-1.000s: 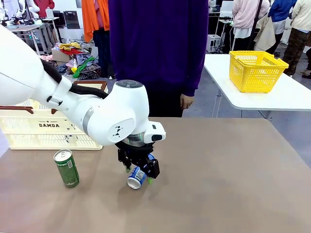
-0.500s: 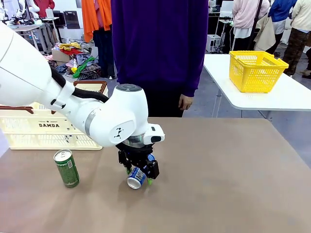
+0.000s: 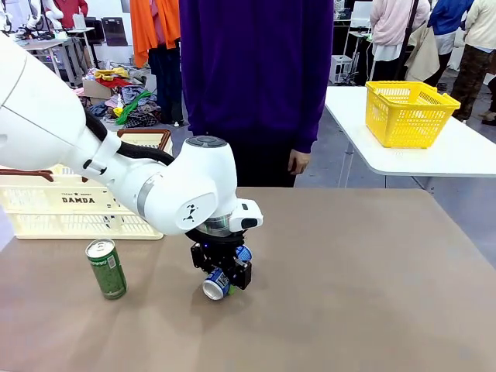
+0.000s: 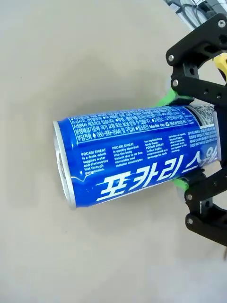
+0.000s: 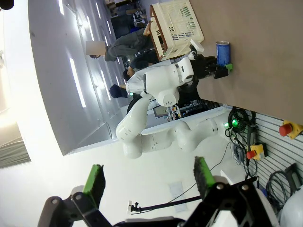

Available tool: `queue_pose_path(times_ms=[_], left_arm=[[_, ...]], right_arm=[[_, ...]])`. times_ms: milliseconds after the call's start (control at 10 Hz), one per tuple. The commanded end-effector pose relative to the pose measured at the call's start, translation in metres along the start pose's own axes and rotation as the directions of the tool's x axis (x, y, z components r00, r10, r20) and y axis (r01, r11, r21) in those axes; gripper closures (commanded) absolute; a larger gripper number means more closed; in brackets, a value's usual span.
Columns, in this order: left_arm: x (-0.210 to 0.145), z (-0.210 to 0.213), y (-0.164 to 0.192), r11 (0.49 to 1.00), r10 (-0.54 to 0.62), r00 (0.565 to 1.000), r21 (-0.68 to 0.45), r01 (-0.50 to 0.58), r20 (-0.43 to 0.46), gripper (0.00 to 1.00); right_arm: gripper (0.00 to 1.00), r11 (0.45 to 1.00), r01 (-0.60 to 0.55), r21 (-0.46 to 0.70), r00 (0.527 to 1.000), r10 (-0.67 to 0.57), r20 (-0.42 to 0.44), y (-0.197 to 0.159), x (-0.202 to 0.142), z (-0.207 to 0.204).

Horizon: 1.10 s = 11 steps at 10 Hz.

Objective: Place the drinks into the Shopping basket.
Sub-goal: Pick up one drink and place it into the Shopping basket.

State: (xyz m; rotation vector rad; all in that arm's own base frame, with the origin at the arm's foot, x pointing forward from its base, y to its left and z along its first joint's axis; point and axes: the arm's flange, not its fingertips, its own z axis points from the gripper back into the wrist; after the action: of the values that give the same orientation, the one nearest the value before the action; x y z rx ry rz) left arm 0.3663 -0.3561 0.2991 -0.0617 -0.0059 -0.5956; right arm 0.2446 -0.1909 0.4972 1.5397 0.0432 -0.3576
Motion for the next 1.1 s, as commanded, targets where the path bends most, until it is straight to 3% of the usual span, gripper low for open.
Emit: queue_pose_path(times_ms=[0,200,300,600,900,1000], left_arm=[[-0.001,0.011,0.006,1.0,-0.006,1.0,-0.028,0.006,0.015,1.0],[-0.01,0.08,0.014,0.999,0.031,0.993,-0.016,-0.029,0.111,1.0],[-0.009,0.129,0.022,0.993,0.116,0.984,0.01,-0.118,0.132,1.0],[-0.002,0.265,0.079,0.977,0.207,0.953,-0.006,-0.211,0.221,1.0],[-0.036,0.33,0.154,0.942,0.32,0.893,-0.007,-0.335,0.316,1.0],[-0.06,0.338,0.17,0.951,0.305,0.902,-0.045,-0.306,0.306,1.0]], right_arm=[[0.0,1.0,-0.008,0.005,1.0,0.008,0.002,0.003,-0.002,0.001],[0.0,1.0,-0.008,0.005,1.0,0.008,0.002,0.003,-0.002,0.001],[0.0,1.0,-0.008,0.005,1.0,0.008,0.002,0.003,-0.002,0.001],[0.0,1.0,-0.008,0.005,1.0,0.008,0.002,0.003,-0.002,0.001],[0.0,1.0,-0.008,0.005,1.0,0.008,0.002,0.003,-0.002,0.001],[0.0,1.0,-0.008,0.005,1.0,0.008,0.002,0.003,-0.002,0.001]])
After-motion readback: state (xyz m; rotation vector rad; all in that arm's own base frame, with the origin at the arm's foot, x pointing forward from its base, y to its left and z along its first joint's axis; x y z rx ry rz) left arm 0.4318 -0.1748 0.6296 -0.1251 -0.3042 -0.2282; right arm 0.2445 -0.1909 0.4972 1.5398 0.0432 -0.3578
